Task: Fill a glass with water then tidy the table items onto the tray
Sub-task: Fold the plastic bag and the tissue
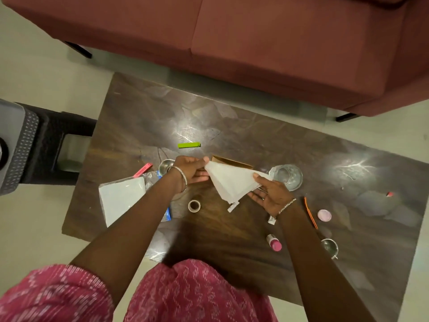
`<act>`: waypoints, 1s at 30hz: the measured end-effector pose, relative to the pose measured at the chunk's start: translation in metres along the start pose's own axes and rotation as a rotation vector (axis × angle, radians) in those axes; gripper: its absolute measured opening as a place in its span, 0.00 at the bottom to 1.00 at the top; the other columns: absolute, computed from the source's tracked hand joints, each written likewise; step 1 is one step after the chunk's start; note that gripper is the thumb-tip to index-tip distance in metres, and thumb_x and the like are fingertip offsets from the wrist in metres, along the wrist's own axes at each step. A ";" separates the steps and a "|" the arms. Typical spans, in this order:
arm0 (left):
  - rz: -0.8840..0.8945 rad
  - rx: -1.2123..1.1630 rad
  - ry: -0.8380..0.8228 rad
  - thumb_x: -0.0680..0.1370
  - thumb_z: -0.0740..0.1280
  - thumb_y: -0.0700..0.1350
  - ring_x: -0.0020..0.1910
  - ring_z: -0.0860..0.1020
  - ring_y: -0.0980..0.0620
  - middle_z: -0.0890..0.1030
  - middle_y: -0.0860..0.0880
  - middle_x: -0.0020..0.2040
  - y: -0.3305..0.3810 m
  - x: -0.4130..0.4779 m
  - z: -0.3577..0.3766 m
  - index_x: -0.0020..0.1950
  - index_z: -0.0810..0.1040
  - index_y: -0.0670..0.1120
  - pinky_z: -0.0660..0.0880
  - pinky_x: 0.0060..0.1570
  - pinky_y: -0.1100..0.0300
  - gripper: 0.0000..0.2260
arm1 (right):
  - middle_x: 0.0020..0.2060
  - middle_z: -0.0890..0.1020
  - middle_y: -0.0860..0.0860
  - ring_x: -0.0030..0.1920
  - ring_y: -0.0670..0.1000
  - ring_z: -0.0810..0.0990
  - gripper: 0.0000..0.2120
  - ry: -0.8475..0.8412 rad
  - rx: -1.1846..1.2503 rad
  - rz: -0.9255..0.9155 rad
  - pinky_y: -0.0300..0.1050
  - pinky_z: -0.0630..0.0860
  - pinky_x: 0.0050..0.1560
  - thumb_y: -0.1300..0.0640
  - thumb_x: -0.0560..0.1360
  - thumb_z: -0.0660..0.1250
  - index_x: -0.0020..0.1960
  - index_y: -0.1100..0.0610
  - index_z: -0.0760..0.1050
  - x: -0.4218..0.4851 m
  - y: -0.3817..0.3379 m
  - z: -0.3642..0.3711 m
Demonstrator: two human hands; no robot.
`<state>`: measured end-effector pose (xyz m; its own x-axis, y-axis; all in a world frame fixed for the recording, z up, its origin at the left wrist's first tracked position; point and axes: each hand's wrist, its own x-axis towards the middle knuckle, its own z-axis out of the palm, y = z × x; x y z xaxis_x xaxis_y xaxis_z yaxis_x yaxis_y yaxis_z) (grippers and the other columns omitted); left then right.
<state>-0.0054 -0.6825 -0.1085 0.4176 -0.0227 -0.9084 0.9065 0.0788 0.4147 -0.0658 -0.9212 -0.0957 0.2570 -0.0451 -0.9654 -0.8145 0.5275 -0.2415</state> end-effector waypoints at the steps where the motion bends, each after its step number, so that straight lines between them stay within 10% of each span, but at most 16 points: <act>1: -0.026 -0.017 0.027 0.75 0.72 0.44 0.33 0.85 0.50 0.84 0.41 0.37 0.000 0.010 0.004 0.48 0.79 0.36 0.81 0.30 0.59 0.11 | 0.50 0.84 0.55 0.50 0.54 0.84 0.14 0.034 0.027 0.027 0.48 0.83 0.37 0.61 0.75 0.72 0.59 0.59 0.74 0.008 -0.001 0.001; 5: -0.089 -0.043 0.122 0.77 0.70 0.43 0.26 0.82 0.52 0.81 0.41 0.33 -0.004 0.044 0.018 0.44 0.76 0.36 0.79 0.25 0.59 0.10 | 0.45 0.81 0.54 0.43 0.51 0.81 0.09 0.117 0.069 0.116 0.44 0.80 0.35 0.61 0.78 0.69 0.56 0.59 0.73 0.037 0.004 0.011; 9: -0.131 0.016 0.099 0.81 0.64 0.45 0.33 0.79 0.52 0.79 0.44 0.37 -0.009 0.069 0.029 0.43 0.74 0.41 0.80 0.44 0.54 0.09 | 0.39 0.78 0.54 0.34 0.47 0.77 0.06 0.192 0.174 0.118 0.33 0.76 0.23 0.63 0.79 0.66 0.43 0.59 0.73 0.061 0.012 0.017; 14: -0.149 0.073 0.122 0.81 0.63 0.45 0.22 0.79 0.58 0.78 0.46 0.37 -0.010 0.080 0.032 0.46 0.75 0.45 0.78 0.24 0.64 0.07 | 0.30 0.75 0.52 0.16 0.41 0.71 0.10 0.227 0.239 0.087 0.31 0.66 0.17 0.64 0.79 0.65 0.39 0.57 0.72 0.080 0.014 0.013; 22: -0.179 0.071 0.198 0.80 0.65 0.46 0.31 0.73 0.54 0.74 0.47 0.34 -0.015 0.094 0.032 0.40 0.74 0.47 0.74 0.19 0.67 0.09 | 0.28 0.69 0.47 0.25 0.45 0.64 0.15 0.355 0.097 0.101 0.33 0.61 0.21 0.53 0.75 0.72 0.35 0.54 0.70 0.095 0.021 0.012; 30: -0.138 0.071 0.186 0.81 0.63 0.46 0.35 0.75 0.53 0.77 0.47 0.39 -0.024 0.102 0.028 0.63 0.73 0.41 0.77 0.30 0.62 0.13 | 0.25 0.72 0.49 0.23 0.48 0.65 0.20 0.425 -0.041 0.006 0.41 0.64 0.26 0.48 0.72 0.74 0.30 0.56 0.71 0.111 0.022 0.013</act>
<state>0.0172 -0.7142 -0.2095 0.2765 0.1556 -0.9483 0.9591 0.0174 0.2825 -0.0489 -0.9034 -0.2067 0.0224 -0.3921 -0.9197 -0.8374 0.4952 -0.2315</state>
